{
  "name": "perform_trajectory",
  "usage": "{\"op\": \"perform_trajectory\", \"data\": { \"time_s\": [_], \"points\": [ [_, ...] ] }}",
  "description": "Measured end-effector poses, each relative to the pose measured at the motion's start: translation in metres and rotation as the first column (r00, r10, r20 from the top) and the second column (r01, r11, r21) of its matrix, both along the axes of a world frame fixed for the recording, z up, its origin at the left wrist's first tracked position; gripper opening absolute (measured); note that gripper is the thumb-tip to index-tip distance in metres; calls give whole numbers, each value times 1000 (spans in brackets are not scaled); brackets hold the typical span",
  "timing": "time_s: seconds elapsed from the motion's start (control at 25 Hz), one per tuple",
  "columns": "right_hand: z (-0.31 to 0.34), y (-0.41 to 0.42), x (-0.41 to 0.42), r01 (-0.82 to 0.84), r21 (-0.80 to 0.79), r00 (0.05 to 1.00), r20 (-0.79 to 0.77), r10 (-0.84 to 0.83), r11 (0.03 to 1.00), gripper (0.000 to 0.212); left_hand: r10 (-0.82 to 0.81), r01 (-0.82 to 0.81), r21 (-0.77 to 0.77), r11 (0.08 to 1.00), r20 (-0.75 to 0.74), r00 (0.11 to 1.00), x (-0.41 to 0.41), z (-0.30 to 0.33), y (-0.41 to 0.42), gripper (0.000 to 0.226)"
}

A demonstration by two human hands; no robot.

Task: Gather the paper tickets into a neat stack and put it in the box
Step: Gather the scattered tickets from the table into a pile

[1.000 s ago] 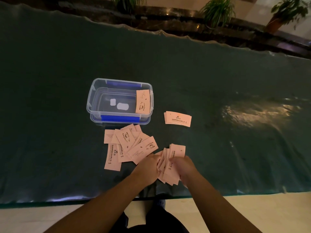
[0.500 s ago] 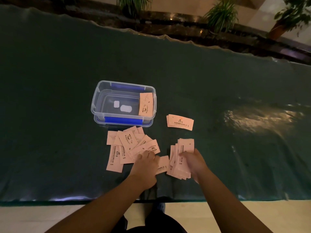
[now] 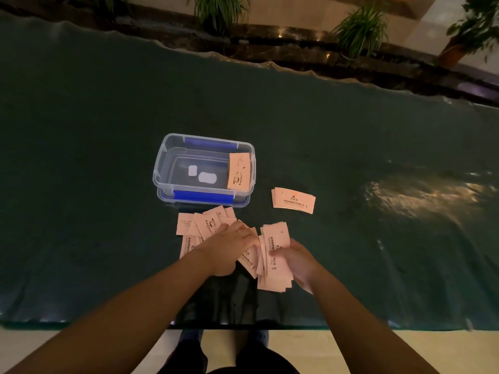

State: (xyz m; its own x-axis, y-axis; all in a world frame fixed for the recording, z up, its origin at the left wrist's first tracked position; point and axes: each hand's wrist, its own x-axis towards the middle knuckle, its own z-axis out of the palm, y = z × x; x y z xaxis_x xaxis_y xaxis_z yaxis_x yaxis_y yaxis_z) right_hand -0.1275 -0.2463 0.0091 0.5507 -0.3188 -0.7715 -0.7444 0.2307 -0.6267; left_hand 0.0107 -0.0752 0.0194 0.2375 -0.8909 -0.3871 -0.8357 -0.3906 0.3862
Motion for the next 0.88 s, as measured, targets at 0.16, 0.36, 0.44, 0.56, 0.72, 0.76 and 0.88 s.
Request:
{"op": "perform_trajectory", "data": {
  "time_s": [0.16,0.36,0.44,0.56,0.72,0.76,0.88],
  "points": [
    [-7,6,4,-36,14,999,17,35,999,46,208,-227,-88,970,-186,960,-5,-15,10,66],
    [-11,11,0,27,23,1000,-12,-27,999,45,621,-616,-106,781,19,784,-22,-32,21,63],
    [-9,10,-2,35,36,999,-3,-34,999,43,586,-596,15,803,171,792,-25,-37,26,80],
    [-2,5,7,-115,-89,993,8,116,989,41,521,-531,1,848,188,833,-26,-44,28,70],
    [7,-3,31,-486,-259,873,-108,475,834,58,540,-542,-34,840,142,829,-24,-46,32,65],
    [8,-3,38,-575,-306,816,-142,561,759,58,547,-546,-42,837,121,829,-24,-47,35,67],
    [9,4,54,-764,-429,608,-227,761,482,65,561,-557,-82,826,31,827,-24,-48,38,67]
  ]
}}
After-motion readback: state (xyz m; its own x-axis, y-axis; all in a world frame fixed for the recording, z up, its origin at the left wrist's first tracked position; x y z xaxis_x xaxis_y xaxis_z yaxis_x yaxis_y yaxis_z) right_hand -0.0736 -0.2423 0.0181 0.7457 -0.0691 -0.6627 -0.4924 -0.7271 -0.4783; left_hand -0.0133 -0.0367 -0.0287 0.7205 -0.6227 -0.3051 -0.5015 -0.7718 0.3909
